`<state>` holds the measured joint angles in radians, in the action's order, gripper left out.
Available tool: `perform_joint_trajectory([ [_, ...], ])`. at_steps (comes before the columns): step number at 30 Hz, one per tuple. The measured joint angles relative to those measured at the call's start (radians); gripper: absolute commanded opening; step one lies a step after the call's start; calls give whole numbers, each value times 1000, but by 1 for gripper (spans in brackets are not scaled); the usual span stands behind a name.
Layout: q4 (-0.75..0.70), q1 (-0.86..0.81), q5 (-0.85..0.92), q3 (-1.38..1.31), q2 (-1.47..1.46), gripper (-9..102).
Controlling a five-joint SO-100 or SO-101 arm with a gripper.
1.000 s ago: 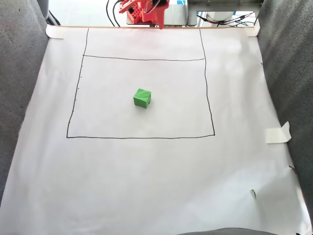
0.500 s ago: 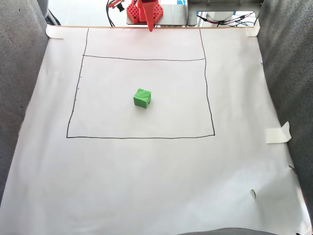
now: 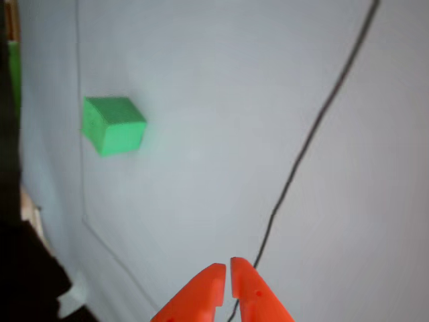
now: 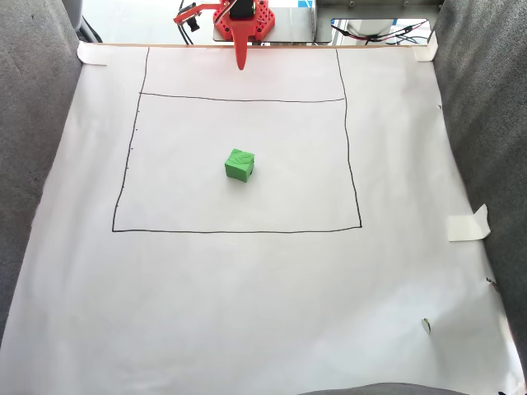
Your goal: Grasp the colored block, Place it on the black dot, and then return the arm to the default position.
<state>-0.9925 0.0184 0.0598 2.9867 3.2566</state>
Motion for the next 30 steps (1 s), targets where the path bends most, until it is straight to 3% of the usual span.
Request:
perform_joint_trajectory([
  [7, 57, 6, 41, 55, 8, 0],
  [30, 51, 6, 28, 57, 8, 0],
])
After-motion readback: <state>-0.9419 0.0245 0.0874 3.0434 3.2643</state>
